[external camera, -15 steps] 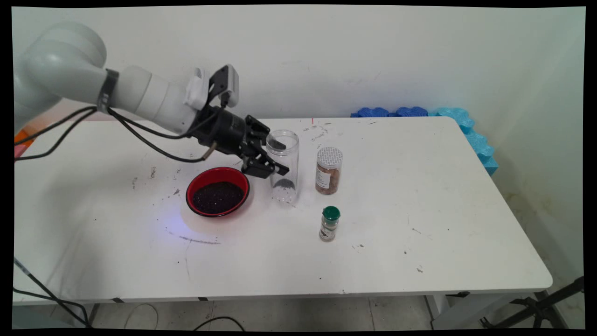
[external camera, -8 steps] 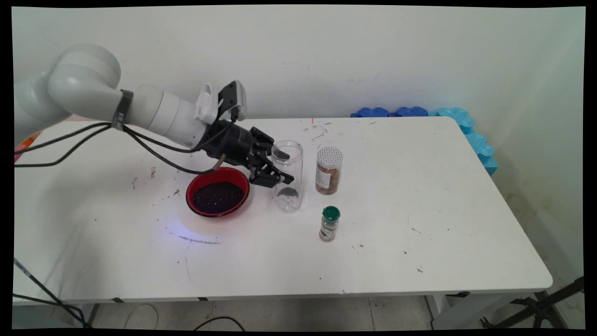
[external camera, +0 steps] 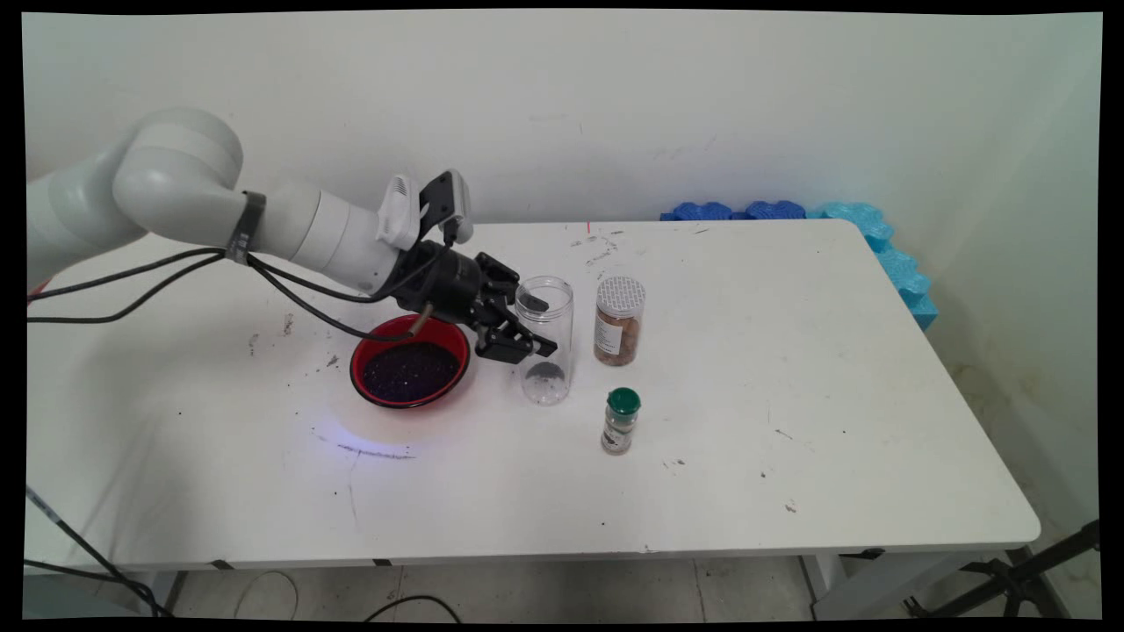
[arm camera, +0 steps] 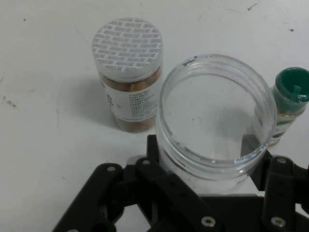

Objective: Place the picked object on the table

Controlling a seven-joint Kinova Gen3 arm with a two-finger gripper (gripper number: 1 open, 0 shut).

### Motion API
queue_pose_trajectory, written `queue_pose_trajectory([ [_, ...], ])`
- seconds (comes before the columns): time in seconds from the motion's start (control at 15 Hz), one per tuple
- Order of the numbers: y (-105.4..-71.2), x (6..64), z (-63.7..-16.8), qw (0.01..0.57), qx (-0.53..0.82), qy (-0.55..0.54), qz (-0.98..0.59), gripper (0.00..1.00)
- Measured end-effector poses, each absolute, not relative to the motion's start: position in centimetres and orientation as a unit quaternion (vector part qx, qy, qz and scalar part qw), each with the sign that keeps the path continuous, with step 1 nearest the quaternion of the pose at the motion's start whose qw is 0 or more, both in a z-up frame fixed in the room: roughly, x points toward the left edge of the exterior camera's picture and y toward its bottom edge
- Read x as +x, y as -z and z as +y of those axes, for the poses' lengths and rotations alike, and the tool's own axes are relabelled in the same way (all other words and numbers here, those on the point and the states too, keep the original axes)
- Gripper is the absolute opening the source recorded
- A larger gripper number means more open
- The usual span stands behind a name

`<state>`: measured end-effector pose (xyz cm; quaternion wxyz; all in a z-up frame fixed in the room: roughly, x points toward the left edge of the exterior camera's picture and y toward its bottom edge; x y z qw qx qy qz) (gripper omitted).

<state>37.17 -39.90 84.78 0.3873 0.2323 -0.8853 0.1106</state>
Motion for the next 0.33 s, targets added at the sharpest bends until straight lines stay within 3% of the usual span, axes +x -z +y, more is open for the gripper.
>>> queue_pose_trajectory([
  [0.13, -84.54, 37.12, -39.92, 0.388, 0.234, -0.11, -0.884, 0.0],
  [0.2, -84.45, 37.1, -39.9, 0.389, 0.235, -0.11, -0.884, 1.0],
  [0.33, -84.35, 37.1, -39.8, 0.391, 0.236, -0.108, -0.883, 1.0],
])
